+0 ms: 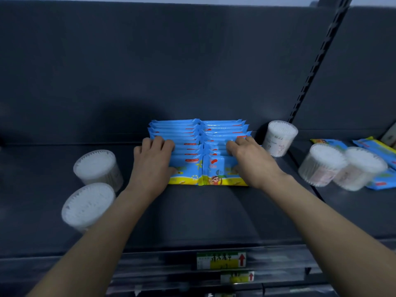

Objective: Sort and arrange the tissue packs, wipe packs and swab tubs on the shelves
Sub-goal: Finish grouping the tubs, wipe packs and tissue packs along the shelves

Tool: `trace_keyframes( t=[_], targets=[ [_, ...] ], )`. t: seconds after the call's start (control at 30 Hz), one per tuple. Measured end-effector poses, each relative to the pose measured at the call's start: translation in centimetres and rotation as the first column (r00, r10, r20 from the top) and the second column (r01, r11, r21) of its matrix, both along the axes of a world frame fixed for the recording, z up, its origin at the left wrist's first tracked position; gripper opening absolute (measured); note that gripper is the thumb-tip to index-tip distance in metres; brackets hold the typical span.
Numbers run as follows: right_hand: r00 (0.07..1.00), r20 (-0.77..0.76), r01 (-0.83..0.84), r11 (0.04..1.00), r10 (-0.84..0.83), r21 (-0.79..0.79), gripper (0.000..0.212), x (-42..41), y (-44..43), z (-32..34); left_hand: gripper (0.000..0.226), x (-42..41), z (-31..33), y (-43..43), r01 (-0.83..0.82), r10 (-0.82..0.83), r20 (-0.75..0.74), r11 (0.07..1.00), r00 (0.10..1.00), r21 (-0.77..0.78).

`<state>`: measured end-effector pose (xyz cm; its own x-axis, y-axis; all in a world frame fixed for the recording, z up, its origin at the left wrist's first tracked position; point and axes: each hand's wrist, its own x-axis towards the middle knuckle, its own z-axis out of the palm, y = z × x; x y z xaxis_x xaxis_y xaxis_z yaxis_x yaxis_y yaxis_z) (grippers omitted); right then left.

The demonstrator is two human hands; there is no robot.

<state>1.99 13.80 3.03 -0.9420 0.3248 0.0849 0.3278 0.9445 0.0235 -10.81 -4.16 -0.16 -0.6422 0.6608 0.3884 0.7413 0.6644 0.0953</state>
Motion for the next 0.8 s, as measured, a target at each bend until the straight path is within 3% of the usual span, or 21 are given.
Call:
trace_keyframes(
  t=[0.4,0.57,0.8],
  targets=[
    [0.998,-0.050,-0.028,1.000,0.029,0.005,0.035,0.5,0.0,-0.1,0.048,0.8,0.5,-0.2,-0.022,0.022,0.086,1.000,0.996,0.002],
    [0.994,-0.094,-0.057,0.998,0.059,0.028,0.028,1.0,0.2,0.1,0.041,1.8,1.0,-0.1,-0.005,-0.003,0.072,0.995,0.997,0.100],
    [0.967,-0.251,-0.046,0.998,0.033,-0.046,0.023,4.1,1.6,2.0,0.021,4.2,2.2,3.7,0.247,-0.302,0.104,0.899,0.948,0.363]
  ],
)
